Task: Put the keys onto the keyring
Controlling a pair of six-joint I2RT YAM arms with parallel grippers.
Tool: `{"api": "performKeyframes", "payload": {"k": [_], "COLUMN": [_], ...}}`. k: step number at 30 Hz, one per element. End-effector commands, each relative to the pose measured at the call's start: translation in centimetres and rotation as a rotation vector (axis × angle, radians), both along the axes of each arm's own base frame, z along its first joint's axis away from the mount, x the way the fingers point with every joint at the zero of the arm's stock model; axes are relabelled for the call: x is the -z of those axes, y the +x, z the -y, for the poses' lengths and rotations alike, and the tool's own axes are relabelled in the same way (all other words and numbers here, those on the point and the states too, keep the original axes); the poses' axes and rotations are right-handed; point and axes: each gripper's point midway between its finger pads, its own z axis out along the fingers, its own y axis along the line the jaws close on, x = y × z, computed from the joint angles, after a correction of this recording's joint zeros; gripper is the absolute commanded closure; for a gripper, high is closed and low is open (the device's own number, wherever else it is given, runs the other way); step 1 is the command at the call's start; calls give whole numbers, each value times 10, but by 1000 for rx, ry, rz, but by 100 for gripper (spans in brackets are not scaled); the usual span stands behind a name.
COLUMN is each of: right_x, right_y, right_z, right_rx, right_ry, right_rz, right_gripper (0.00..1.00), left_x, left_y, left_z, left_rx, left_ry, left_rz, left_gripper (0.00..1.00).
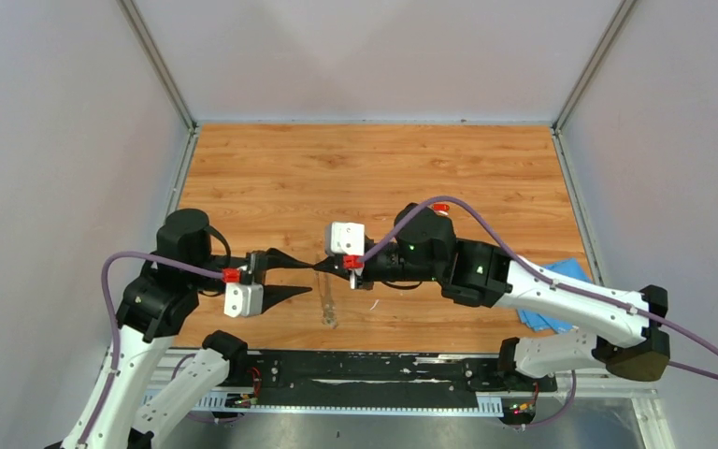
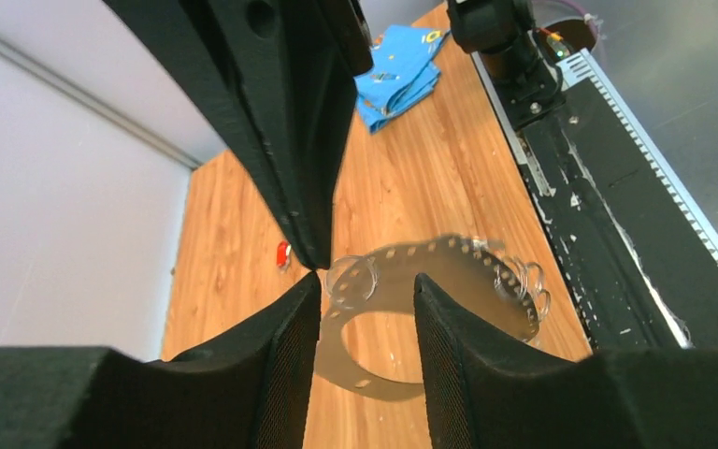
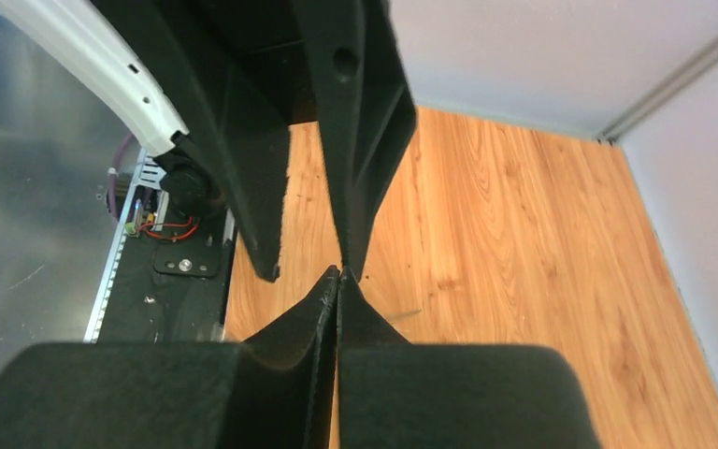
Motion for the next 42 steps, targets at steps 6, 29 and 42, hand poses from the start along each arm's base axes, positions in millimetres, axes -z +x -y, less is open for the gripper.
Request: {"api": "performKeyframes", "payload": {"k": [6,29,42], "right_x": [34,280,328], "right_y": [5,129,133], "right_z": [29,115,119], "right_rx": [110,812,648], "right_ry": [-425,-451,-479], "right_rz": [-131,-811,-869], "right_gripper": [100,36,46], "left_x": [9,90,87], "left_y": [11,40,37], "left_z": [-1,-10,-12], "left_rx": [-63,-184,-188], "left_ry": [32,184,172], "left_rz": [-77,-105,-86], "left_gripper": [68,24,21]}}
